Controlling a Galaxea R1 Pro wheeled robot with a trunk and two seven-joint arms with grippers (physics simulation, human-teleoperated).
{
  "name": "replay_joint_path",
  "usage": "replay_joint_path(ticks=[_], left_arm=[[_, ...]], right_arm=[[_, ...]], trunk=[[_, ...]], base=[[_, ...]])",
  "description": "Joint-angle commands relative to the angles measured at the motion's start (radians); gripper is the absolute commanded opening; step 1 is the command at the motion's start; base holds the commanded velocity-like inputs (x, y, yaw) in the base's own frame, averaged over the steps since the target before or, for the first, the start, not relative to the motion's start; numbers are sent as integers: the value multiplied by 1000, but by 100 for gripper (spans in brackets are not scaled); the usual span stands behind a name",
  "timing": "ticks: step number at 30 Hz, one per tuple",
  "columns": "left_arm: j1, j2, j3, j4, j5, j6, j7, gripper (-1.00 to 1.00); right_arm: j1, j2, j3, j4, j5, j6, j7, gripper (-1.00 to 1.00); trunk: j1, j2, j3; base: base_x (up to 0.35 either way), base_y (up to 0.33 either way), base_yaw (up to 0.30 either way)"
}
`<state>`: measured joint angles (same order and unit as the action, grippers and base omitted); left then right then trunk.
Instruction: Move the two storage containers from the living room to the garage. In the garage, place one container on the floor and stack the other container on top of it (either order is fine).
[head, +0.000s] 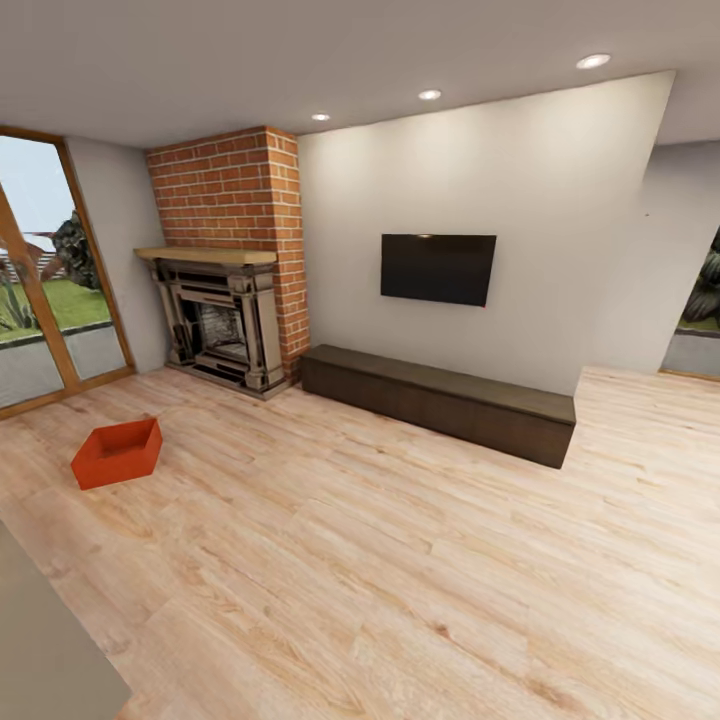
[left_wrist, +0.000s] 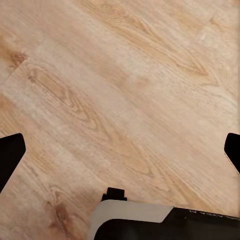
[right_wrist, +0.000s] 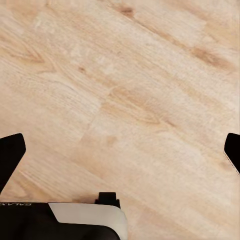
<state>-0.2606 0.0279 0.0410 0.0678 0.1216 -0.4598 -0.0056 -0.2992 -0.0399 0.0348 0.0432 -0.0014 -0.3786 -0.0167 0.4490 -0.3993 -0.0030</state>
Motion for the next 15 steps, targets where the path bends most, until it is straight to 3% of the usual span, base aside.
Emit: replay_joint_path(ticks=[1, 15], left_arm=[[-2, 0, 4, 4, 1, -6, -1, 100], [-2, 1, 4, 4, 1, -6, -1, 100]], right_arm=[[-1, 0, 4, 4, 0, -6, -2, 100], [-1, 0, 5, 4, 0, -6, -8, 100]], trunk=[[1, -1, 0], [1, -1, 0]], base=[[322, -82, 0], [322, -82, 0]])
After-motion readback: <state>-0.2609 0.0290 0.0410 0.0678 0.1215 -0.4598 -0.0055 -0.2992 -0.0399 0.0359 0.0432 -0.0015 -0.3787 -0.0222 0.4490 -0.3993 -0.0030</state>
